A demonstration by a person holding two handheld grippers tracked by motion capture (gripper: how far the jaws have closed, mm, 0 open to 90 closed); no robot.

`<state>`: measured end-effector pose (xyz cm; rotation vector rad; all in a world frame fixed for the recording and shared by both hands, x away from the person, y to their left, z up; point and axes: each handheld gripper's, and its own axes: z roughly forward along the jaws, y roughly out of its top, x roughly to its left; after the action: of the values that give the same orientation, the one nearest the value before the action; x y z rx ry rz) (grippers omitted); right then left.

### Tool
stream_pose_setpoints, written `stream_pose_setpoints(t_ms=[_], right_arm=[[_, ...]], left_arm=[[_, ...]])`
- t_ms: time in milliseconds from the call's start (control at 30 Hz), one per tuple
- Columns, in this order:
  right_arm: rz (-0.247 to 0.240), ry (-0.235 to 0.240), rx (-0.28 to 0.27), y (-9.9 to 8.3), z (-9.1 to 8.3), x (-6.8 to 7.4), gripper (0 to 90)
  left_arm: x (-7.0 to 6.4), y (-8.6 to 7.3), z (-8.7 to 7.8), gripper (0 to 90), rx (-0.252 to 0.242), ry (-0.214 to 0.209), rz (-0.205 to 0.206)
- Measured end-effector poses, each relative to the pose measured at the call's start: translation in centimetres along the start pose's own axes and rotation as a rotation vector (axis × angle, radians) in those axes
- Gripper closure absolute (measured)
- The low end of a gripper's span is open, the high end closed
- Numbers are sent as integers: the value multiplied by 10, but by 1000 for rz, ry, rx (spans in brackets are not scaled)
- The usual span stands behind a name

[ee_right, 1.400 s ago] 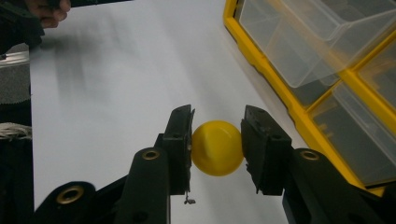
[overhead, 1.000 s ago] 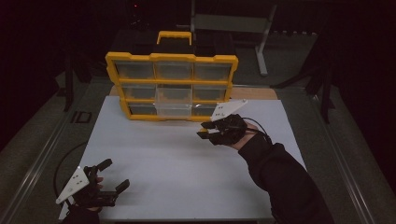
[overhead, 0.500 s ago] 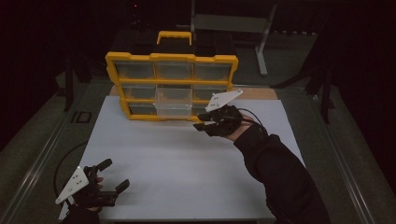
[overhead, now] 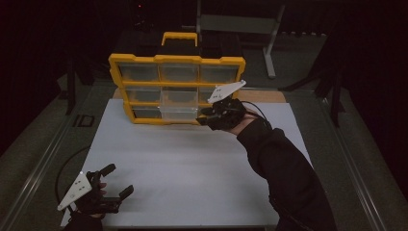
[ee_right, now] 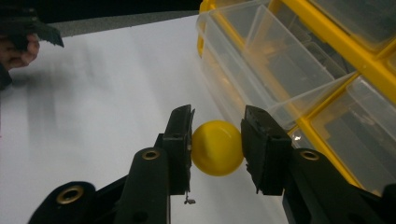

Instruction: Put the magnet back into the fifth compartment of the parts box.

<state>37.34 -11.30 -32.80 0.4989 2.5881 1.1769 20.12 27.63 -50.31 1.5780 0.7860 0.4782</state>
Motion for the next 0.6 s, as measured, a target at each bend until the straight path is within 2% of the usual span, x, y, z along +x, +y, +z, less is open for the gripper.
stream_pose_setpoints(t_ms=[600], right_arm=[[10,-19,2,19,6,-14,639]], left_arm=[[0,0,0,0,2,-1,0]])
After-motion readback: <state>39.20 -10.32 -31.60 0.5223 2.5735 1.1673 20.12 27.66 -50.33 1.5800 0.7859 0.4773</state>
